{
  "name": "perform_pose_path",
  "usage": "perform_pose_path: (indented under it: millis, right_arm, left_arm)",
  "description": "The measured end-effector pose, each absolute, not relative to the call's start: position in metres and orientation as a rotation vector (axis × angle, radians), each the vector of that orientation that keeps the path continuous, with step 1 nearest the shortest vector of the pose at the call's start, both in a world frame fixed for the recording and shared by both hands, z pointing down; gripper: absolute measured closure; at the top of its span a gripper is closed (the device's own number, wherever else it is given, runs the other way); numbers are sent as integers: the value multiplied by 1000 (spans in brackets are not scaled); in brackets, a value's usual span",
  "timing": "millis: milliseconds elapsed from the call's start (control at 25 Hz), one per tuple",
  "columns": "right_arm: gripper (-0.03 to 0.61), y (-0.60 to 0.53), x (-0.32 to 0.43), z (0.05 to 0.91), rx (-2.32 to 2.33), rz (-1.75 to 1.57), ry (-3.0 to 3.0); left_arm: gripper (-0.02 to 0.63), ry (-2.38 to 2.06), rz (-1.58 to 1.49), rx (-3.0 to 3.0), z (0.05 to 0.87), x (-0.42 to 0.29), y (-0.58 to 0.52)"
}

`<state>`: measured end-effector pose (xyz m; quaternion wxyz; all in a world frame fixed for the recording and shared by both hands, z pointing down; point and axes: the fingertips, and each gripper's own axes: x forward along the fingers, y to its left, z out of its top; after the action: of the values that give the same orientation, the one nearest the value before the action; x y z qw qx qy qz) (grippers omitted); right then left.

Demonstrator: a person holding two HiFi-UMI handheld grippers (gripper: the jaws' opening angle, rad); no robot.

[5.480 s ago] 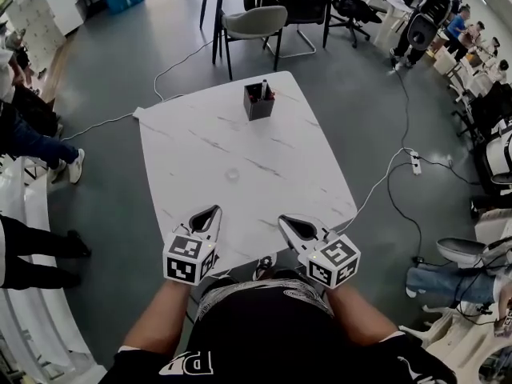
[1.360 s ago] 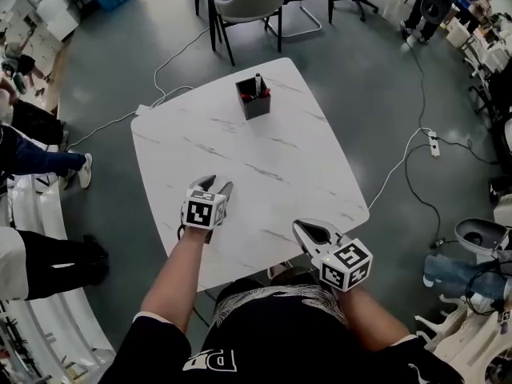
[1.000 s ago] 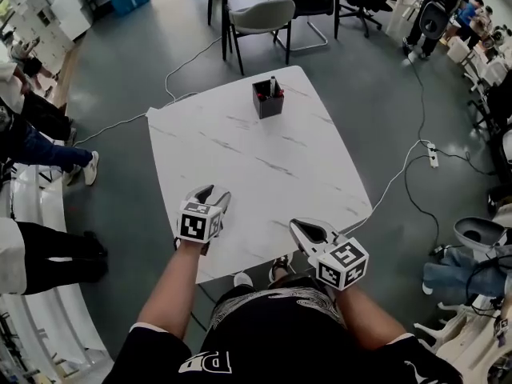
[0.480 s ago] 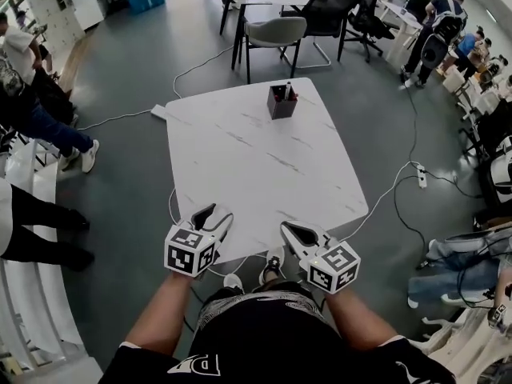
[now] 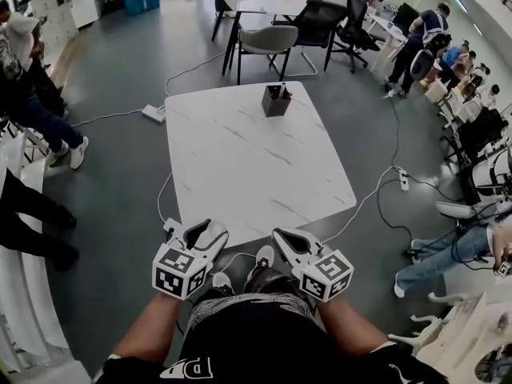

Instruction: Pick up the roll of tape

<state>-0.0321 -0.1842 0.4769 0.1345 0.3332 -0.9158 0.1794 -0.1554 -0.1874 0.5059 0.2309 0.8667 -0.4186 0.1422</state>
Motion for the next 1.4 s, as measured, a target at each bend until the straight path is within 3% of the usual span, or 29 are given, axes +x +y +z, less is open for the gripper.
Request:
perform_pose_path:
  millis: [640, 1400]
  right_arm:
    - [575, -135, -29, 457, 774, 418, -2715]
    - [575, -19, 110, 475, 700, 474, -2713]
  left_arm:
    - [403, -1240, 287, 2379, 475, -126, -121]
    - [403, -1310, 264, 2314, 466, 10, -16]
